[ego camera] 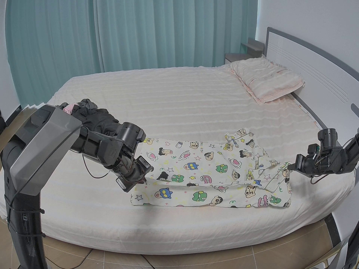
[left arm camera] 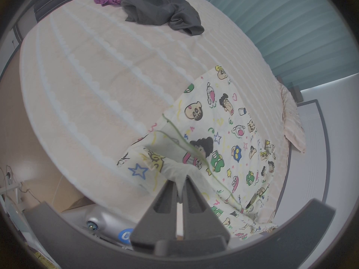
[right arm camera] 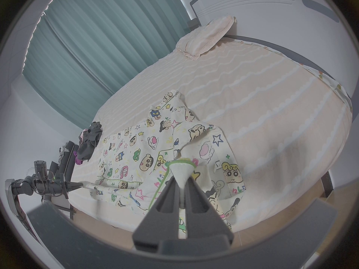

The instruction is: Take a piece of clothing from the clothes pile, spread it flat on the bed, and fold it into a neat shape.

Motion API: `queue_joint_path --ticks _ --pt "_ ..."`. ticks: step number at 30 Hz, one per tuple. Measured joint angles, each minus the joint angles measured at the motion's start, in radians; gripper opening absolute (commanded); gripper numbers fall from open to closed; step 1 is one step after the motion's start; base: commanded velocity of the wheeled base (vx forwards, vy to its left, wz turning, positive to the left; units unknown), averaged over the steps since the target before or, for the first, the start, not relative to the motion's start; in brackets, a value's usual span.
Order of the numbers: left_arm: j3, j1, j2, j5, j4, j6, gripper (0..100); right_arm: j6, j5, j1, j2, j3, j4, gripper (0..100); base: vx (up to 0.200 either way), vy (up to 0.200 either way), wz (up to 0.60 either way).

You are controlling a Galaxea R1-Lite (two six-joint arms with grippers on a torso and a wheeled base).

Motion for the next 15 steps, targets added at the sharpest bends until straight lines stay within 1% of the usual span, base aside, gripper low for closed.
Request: queue_joint_path --ticks 3,8,15 --pt "0.029 -0.002 -0.029 -0.005 0.025 0.006 0 0.000 -0.006 -0.002 -0.003 0.006 0.000 0 0.000 0.000 0.00" --pt "0.118 -0.007 -0.095 -0.010 0.046 0.038 0 -0.003 -0.010 -0.008 -0.029 0.031 0.003 0 0.000 0.000 0.00" --pt "0.228 -0.021 -0.174 -0.019 0.050 0.058 0 -0.018 -0.010 -0.010 -0.098 0.111 0.011 0 0.000 0.000 0.00"
